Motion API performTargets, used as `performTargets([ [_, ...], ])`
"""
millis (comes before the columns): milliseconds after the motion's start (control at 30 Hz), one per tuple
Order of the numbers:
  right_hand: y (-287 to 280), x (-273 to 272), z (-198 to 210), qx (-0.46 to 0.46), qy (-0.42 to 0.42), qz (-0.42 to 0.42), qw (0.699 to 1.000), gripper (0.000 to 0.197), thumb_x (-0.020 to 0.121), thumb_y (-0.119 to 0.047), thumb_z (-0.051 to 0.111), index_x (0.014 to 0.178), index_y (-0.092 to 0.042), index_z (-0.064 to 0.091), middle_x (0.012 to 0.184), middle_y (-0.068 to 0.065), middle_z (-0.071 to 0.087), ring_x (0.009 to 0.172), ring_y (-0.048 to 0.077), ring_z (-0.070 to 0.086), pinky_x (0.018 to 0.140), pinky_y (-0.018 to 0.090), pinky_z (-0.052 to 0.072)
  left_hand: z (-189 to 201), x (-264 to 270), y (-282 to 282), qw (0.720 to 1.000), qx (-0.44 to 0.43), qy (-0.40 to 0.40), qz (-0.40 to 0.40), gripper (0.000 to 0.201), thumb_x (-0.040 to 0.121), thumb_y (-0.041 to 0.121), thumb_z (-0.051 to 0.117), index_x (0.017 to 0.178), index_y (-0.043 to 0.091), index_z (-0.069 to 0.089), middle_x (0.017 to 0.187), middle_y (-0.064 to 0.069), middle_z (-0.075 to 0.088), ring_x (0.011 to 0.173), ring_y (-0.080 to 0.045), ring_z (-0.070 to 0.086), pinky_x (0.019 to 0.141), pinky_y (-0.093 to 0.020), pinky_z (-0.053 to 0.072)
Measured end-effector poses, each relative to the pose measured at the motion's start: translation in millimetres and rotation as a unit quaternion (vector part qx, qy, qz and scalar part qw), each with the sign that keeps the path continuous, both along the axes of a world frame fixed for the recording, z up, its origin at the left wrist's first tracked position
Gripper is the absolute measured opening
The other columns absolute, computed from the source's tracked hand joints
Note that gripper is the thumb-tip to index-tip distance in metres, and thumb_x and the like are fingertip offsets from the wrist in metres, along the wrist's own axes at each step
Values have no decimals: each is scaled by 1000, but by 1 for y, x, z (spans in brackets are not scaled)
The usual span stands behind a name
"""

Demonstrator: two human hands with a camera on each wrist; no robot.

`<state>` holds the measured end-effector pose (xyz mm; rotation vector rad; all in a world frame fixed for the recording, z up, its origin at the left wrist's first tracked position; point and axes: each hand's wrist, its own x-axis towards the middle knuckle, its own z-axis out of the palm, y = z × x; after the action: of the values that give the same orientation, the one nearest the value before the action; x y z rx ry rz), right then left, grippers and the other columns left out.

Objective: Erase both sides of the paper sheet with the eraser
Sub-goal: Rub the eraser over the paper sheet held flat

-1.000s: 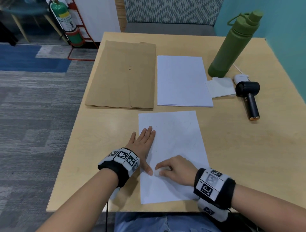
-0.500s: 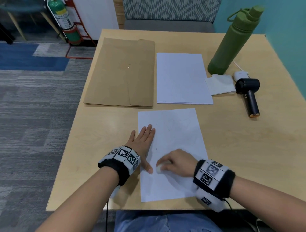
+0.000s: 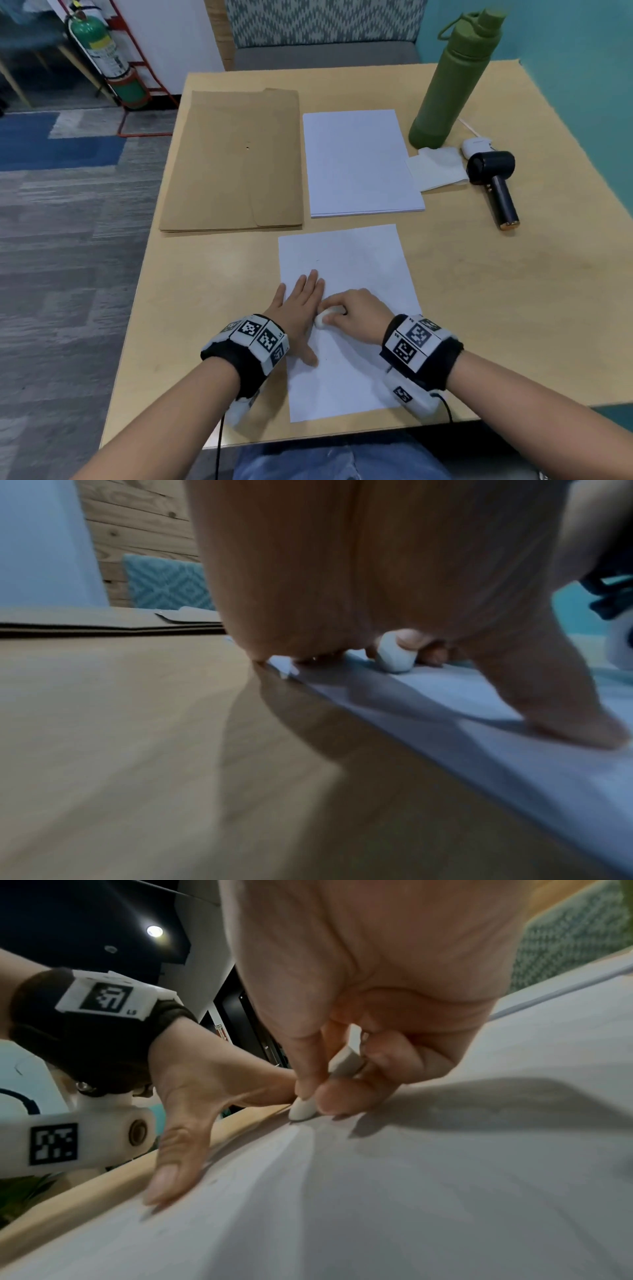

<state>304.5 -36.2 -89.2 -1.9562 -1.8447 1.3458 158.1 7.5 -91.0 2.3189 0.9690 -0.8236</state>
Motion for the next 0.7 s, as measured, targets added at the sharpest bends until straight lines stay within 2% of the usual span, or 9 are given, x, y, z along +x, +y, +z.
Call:
performTargets([
  [100,-4,-3,0,10,5,-20,1000,24,87,-26,54,108,-24,65,109,5,69,102,21,60,84,30,45,-4,-1,-2,1000,-6,-4,0,144,60,64,74,140,9,-32,148,-6,-39,138,-22,-33,110,-46,-20],
  [233,-35,3,-6,-31,-2,31,999,25,89,-28,54,111,-27,63,118,0,66,109,17,58,91,28,43,-7,0,-3,1000,0,-4,6,144,61,64,74,139,9,-35,147,-6,-40,138,-23,-33,110,-47,-19],
  [300,-47,4,-2,-60,-25,73,995,26,89,-30,53,113,-29,63,120,-1,64,111,16,56,90,26,41,-6,-1,-4,1000,-4,-4,1,144,61,65,73,139,10,-35,147,-6,-41,138,-23,-33,111,-47,-18],
  [367,-41,3,2,-51,-54,90,993,26,89,-32,53,113,-31,62,118,-1,65,110,18,56,89,29,42,-6,-2,-3,1000,2,-3,-1,144,61,65,73,139,9,-34,147,-6,-40,138,-23,-33,111,-48,-18],
  [467,-19,-4,3,1,-56,28,998,25,88,-31,53,111,-32,63,114,-1,67,107,18,58,88,32,47,-8,0,-1,1000,-1,-1,-2,144,61,66,72,139,9,-34,148,-7,-39,139,-24,-32,111,-49,-17],
  [567,-27,-6,-4,18,-40,-33,998,23,89,-31,53,109,-32,63,110,0,68,104,19,60,88,33,47,-9,-1,-1,1000,2,-3,-3,144,60,67,72,140,9,-33,148,-6,-39,139,-24,-31,111,-49,-17],
  [700,-64,0,-1,-28,-40,10,999,24,90,-32,51,111,-32,62,112,-3,66,106,16,57,86,31,44,-5,-2,-3,1000,-1,-4,-1,143,61,65,73,140,9,-33,148,-6,-40,138,-23,-32,111,-49,-17],
])
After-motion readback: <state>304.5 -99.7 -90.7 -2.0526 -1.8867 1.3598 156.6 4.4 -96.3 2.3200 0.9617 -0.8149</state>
